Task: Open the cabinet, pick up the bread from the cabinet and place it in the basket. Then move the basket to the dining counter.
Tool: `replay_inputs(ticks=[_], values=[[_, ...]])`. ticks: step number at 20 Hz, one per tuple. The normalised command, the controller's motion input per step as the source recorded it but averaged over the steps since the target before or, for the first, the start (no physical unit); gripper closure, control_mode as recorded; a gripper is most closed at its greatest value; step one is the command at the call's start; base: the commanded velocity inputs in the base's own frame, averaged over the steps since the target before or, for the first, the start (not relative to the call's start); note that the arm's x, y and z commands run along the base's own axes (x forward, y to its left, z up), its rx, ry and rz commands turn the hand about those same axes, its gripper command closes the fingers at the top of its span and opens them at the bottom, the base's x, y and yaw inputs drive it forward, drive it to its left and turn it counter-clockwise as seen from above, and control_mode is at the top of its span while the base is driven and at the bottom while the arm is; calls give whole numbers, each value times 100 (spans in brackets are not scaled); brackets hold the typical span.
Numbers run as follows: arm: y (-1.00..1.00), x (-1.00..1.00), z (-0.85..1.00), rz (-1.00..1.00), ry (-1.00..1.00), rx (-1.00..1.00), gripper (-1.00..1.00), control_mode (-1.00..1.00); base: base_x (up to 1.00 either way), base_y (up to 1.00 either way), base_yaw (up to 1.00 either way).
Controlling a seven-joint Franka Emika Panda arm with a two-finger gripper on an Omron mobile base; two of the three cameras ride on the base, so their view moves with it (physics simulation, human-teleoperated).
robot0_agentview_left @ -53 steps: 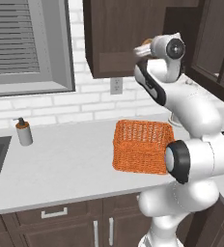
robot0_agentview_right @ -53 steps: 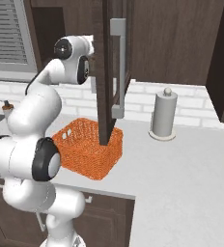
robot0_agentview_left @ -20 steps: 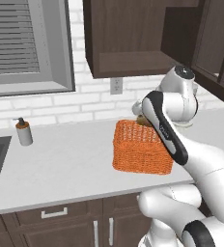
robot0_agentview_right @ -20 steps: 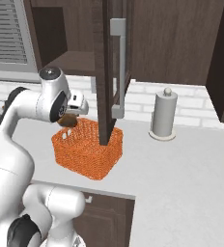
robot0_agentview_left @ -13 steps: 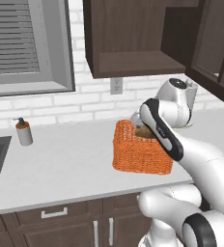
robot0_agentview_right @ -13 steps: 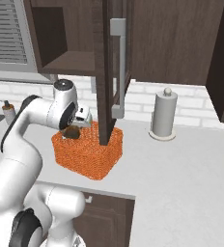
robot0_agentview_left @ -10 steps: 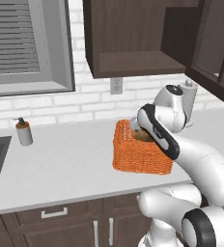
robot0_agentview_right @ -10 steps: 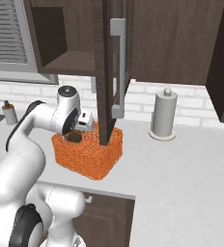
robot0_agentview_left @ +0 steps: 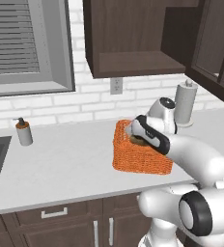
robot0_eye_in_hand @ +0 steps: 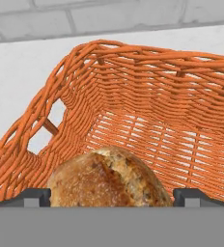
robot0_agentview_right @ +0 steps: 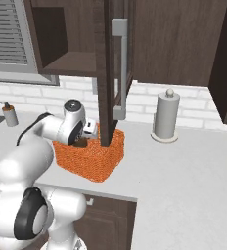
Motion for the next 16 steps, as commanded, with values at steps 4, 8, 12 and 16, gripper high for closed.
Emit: replay_inputs(ticks=[4, 8, 12, 16], values=[[-6, 51, -8, -3, 0, 0, 100, -100, 0, 0, 0], [-6, 38, -15, -3, 0, 0, 100, -100, 0, 0, 0], [-3, -1, -52, -2, 1, 0, 100, -100, 0, 0, 0], [0, 8, -56, 0, 4, 0, 100, -100, 0, 0, 0]])
